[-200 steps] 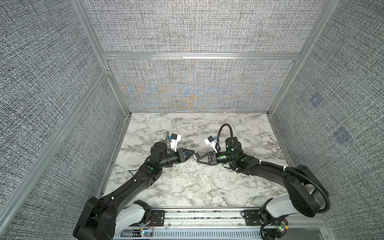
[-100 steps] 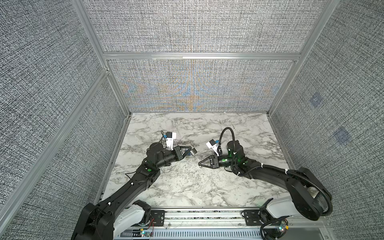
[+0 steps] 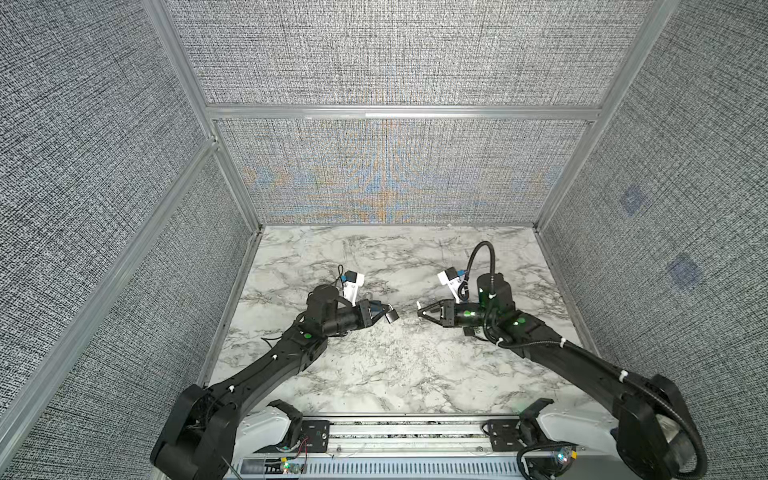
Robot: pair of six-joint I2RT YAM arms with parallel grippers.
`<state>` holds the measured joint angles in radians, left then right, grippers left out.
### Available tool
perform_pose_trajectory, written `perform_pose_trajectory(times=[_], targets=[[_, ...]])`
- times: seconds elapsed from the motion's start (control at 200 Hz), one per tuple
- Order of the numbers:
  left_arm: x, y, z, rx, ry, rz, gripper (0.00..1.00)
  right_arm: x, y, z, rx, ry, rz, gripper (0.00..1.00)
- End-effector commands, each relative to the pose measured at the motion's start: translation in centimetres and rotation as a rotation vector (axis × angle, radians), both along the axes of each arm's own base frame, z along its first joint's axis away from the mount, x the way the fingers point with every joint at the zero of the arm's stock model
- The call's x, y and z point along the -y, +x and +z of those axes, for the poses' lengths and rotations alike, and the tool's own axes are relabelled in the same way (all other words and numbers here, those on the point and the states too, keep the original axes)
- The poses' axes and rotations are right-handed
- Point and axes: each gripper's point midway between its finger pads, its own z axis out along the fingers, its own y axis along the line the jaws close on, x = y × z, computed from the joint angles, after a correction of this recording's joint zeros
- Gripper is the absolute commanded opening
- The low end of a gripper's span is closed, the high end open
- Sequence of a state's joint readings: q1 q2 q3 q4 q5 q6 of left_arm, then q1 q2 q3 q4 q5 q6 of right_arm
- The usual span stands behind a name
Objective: Lock with the key
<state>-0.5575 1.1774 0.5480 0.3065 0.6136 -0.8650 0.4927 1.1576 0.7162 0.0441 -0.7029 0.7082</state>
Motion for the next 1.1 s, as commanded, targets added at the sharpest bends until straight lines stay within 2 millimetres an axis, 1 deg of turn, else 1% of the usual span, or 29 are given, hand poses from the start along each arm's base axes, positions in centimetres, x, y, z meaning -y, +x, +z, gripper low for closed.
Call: perform_pose_trajectory(times=[0.0,0.125,0.185,0.23,0.28,0.405,0.565,0.57,0.615,0.765,0.895,1.095], targets=[[1.2,-0.9,-1.2,0.001,0.031,-0.055,0.0,3.4,0.1,-2.0,-0.053,-0.145,-0.108,0.0],[3.6,-1.7,-2.7,-0.023,0.052,-0.114,0.0,6.4,-0.3,-2.3,-0.068,-0.21,-0.195,0.0],[5.0,-2.1,-3.0,-0.025,0.062,-0.147,0.0,7.6,-0.6,-2.7,-0.086,-0.227,-0.232,0.0],[6.0,-2.4,-3.6,-0.03,0.08,-0.17,0.0,8.2,-0.8,-2.7,-0.09,-0.228,-0.253,0.0],[7.1,-2.5,-3.9,-0.03,0.092,-0.192,0.0,8.9,-1.2,-3.2,-0.1,-0.242,-0.269,0.0],[9.2,-2.8,-5.8,-0.061,0.122,-0.223,0.0,10.3,-2.1,-4.4,-0.131,-0.292,-0.307,0.0],[11.6,-3.1,-7.9,-0.104,0.147,-0.259,0.0,10.9,-3.4,-5.7,-0.16,-0.316,-0.31,0.0],[11.6,-3.2,-8.2,-0.109,0.151,-0.261,0.0,10.9,-3.4,-5.7,-0.16,-0.316,-0.31,0.0],[12.3,-3.2,-8.3,-0.112,0.149,-0.27,0.0,11.0,-3.5,-6.0,-0.163,-0.318,-0.312,0.0],[13.8,-3.3,-10.0,-0.146,0.168,-0.287,0.0,11.1,-3.7,-6.5,-0.17,-0.318,-0.314,0.0],[14.4,-3.0,-11.7,-0.18,0.191,-0.287,0.0,10.9,-3.6,-6.9,-0.18,-0.316,-0.304,0.0],[14.8,-2.6,-13.4,-0.219,0.22,-0.282,0.0,10.6,-3.5,-8.1,-0.207,-0.326,-0.284,0.0]])
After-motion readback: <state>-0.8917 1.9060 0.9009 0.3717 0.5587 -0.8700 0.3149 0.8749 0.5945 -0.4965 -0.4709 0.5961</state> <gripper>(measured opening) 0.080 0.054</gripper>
